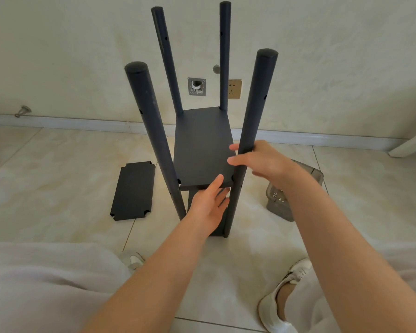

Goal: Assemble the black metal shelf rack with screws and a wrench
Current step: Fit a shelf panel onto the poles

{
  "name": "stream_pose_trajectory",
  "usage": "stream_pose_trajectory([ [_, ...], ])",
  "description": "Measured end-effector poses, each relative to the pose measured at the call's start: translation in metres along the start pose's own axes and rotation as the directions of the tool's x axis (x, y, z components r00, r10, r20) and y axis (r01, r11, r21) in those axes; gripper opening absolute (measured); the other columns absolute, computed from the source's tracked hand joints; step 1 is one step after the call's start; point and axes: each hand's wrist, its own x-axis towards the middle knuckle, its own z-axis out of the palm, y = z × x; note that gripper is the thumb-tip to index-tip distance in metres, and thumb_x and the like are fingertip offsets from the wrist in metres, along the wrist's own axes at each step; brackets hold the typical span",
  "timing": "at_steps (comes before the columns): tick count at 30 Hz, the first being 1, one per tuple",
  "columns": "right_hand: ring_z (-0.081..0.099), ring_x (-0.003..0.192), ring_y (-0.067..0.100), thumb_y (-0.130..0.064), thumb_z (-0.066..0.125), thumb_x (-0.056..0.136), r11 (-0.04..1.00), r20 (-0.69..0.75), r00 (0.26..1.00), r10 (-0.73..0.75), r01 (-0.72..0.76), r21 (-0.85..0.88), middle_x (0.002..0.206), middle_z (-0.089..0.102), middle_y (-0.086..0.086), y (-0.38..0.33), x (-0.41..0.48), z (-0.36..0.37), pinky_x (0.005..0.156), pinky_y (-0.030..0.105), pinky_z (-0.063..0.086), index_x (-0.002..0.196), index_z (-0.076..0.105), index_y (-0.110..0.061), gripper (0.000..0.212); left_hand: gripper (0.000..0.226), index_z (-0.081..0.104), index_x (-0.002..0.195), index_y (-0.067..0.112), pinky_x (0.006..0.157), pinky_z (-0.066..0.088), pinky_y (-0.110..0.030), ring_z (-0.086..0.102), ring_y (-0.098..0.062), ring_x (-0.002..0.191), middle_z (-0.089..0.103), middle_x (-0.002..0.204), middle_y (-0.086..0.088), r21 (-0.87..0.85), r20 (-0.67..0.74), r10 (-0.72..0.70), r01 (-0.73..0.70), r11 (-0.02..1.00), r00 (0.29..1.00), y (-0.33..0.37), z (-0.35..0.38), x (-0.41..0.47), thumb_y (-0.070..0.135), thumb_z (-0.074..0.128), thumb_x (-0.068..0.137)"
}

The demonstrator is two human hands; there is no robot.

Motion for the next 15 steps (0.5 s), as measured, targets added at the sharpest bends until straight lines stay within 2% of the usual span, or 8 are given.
stream_pose_trajectory([
  [2, 0.060, 0.107, 0.012, -0.017, 0.070, 0.088, 0.996, -0.060, 0.994, -0.087, 0.089, 0.027, 0.112, 0.065, -0.007, -0.006, -0.003, -0.002, 0.080, 0.020, 0.043, 0.128, 0.060, -0.019, 0.042, 0.005, 0.058, 0.100, 0.022, 0.115, 0.036, -0.039, 0.060, -0.016, 0.105, 0.065, 0.104, 0.002, 0.035, -0.015, -0.007, 0.007, 0.999, 1.000, -0.001, 0.003, 0.004, 0.022, 0.062, 0.099],
  [4, 0.062, 0.100, 0.011, -0.018, 0.071, 0.088, 0.992, -0.090, 0.988, -0.124, 0.125, 0.011, 0.109, 0.067, -0.001, -0.007, -0.005, 0.000, 0.077, 0.020, 0.046, 0.121, 0.062, -0.020, 0.034, 0.007, 0.056, 0.095, 0.020, 0.116, 0.034, -0.040, 0.061, -0.015, 0.102, 0.065, 0.099, 0.002, 0.064, -0.010, -0.025, 0.026, 0.998, 1.000, 0.000, 0.004, 0.007, 0.022, 0.060, 0.100],
  [8, 0.066, 0.087, 0.024, -0.014, 0.069, 0.086, 0.982, -0.189, 0.964, -0.188, 0.180, -0.059, 0.091, 0.070, 0.012, -0.007, -0.007, 0.008, 0.076, 0.031, 0.052, 0.096, 0.063, -0.009, 0.013, 0.006, 0.057, 0.095, 0.021, 0.117, 0.032, -0.041, 0.050, -0.022, 0.134, 0.065, 0.098, 0.005, 0.098, 0.029, -0.064, 0.060, 0.993, 0.998, 0.009, -0.005, 0.013, 0.022, 0.060, 0.100],
  [9, 0.065, 0.084, 0.026, -0.013, 0.068, 0.086, 0.980, -0.215, 0.956, -0.199, 0.189, -0.067, 0.088, 0.069, 0.013, -0.008, -0.007, 0.013, 0.074, 0.032, 0.052, 0.094, 0.062, -0.006, 0.013, 0.003, 0.058, 0.100, 0.021, 0.117, 0.032, -0.042, 0.047, -0.023, 0.137, 0.064, 0.102, 0.005, 0.107, 0.036, -0.064, 0.059, 0.992, 0.997, 0.012, -0.009, 0.014, 0.022, 0.060, 0.100],
  [10, 0.063, 0.081, 0.025, -0.014, 0.068, 0.086, 0.978, -0.240, 0.949, -0.205, 0.192, -0.076, 0.085, 0.067, 0.012, -0.009, -0.006, 0.018, 0.071, 0.031, 0.051, 0.094, 0.061, -0.005, 0.014, 0.009, 0.057, 0.107, 0.019, 0.117, 0.031, -0.042, 0.046, -0.024, 0.138, 0.062, 0.110, 0.006, 0.126, 0.046, -0.062, 0.056, 0.990, 0.997, 0.016, -0.012, 0.016, 0.022, 0.061, 0.099],
  [13, 0.056, 0.070, 0.012, -0.017, 0.067, 0.089, 0.978, -0.302, 0.931, -0.206, 0.192, -0.075, 0.078, 0.060, 0.001, -0.013, -0.003, 0.035, 0.057, 0.017, 0.040, 0.093, 0.057, -0.007, 0.014, 0.046, 0.044, 0.139, 0.014, 0.118, 0.031, -0.044, 0.047, -0.024, 0.136, 0.056, 0.134, -0.005, 0.193, 0.062, -0.059, 0.046, 0.980, 0.996, 0.029, -0.025, 0.024, 0.022, 0.063, 0.098],
  [15, 0.054, 0.067, 0.007, -0.019, 0.067, 0.090, 0.976, -0.302, 0.928, -0.219, 0.202, -0.087, 0.077, 0.059, -0.001, -0.017, -0.001, 0.043, 0.051, 0.010, 0.035, 0.093, 0.057, -0.009, 0.015, 0.056, 0.043, 0.147, 0.014, 0.117, 0.033, -0.044, 0.052, -0.026, 0.132, 0.057, 0.140, -0.014, 0.231, 0.044, -0.057, 0.045, 0.972, 0.997, 0.041, -0.032, 0.029, 0.023, 0.066, 0.096],
])
